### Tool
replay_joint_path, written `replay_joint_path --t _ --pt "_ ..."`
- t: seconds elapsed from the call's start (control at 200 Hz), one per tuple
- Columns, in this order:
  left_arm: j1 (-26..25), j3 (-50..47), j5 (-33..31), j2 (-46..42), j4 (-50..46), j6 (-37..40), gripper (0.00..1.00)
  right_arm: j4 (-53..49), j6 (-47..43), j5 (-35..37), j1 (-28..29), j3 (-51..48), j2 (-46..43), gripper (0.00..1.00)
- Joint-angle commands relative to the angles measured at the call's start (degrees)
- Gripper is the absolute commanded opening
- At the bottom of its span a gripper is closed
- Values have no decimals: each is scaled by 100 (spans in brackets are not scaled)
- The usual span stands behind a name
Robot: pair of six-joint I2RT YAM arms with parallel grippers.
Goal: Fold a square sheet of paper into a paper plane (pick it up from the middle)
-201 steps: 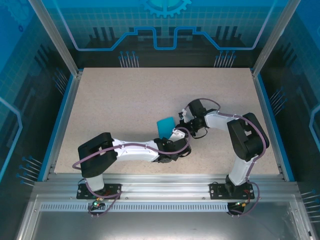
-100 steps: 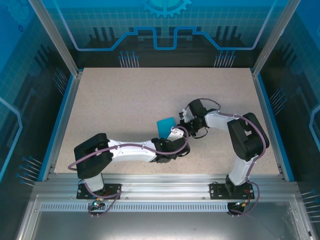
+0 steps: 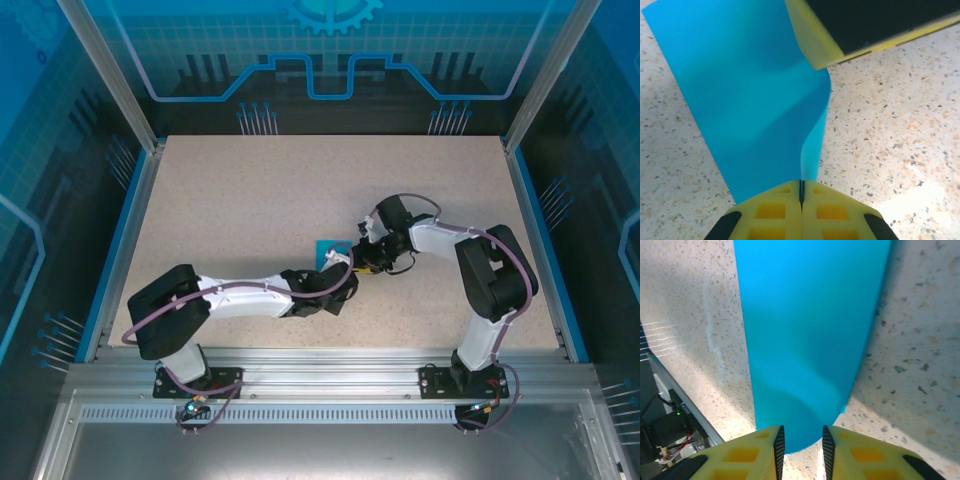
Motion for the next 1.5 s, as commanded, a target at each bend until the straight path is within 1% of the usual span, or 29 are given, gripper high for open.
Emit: replay_joint_path --t 0.0,0.12,0.23,0.31,0.54,0.74,1.0,1.145,1.49 --pt "171 -196 871 -306 428 236 0 -451 -157 420 -134 286 -204 30" --pt "315 -299 1075 -399 468 270 0 -492 -144 490 -102 488 -150 30" --pt "419 -330 1235 -421 486 300 0 -565 -216 420 77 808 101 22" --pt "472 -328 1323 -421 493 326 0 -648 -242 475 234 1091 386 19" --pt "642 -371 1502 -455 521 369 0 -892 -282 868 392 1692 1196 15" --pt "833 -444 1818 -439 594 420 0 -1140 -500 1172 450 1877 1566 14" --pt "1204 -414 2153 -360 524 596 0 -1274 -667 1277 521 1950 1712 13" --pt "1419 -329 2545 -288 529 708 0 -1353 -734 1334 539 2018 1741 13" --pt "1790 -312 2783 -102 524 837 0 -1472 -797 1307 545 2162 1756 13"
